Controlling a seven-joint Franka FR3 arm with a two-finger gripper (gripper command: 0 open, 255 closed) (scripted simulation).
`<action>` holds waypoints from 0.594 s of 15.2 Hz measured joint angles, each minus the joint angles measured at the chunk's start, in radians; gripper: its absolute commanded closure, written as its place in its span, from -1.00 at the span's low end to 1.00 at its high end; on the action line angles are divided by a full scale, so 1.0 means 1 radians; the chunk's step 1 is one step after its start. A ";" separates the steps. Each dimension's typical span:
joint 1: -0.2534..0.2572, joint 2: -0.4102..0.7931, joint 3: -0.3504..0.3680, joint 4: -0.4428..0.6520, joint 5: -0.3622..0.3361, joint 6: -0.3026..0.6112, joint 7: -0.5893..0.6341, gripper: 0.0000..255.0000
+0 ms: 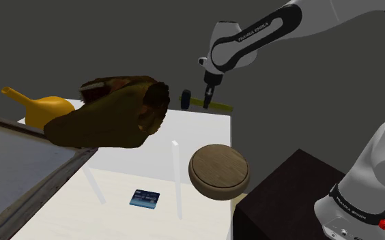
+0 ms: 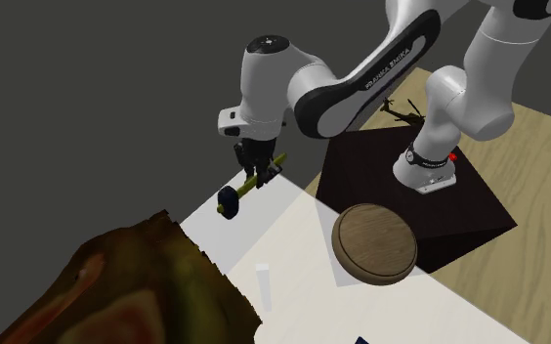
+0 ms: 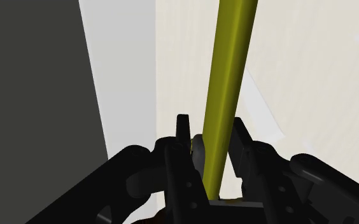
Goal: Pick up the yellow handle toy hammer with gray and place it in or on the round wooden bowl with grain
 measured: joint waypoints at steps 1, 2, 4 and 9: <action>0.000 -0.007 0.000 0.005 -0.001 -0.012 0.002 1.00; 0.000 -0.015 0.000 0.010 -0.001 -0.025 0.002 1.00; 0.000 -0.027 0.000 0.024 -0.003 -0.051 0.006 1.00; -0.001 -0.047 -0.001 0.068 -0.006 -0.115 0.011 1.00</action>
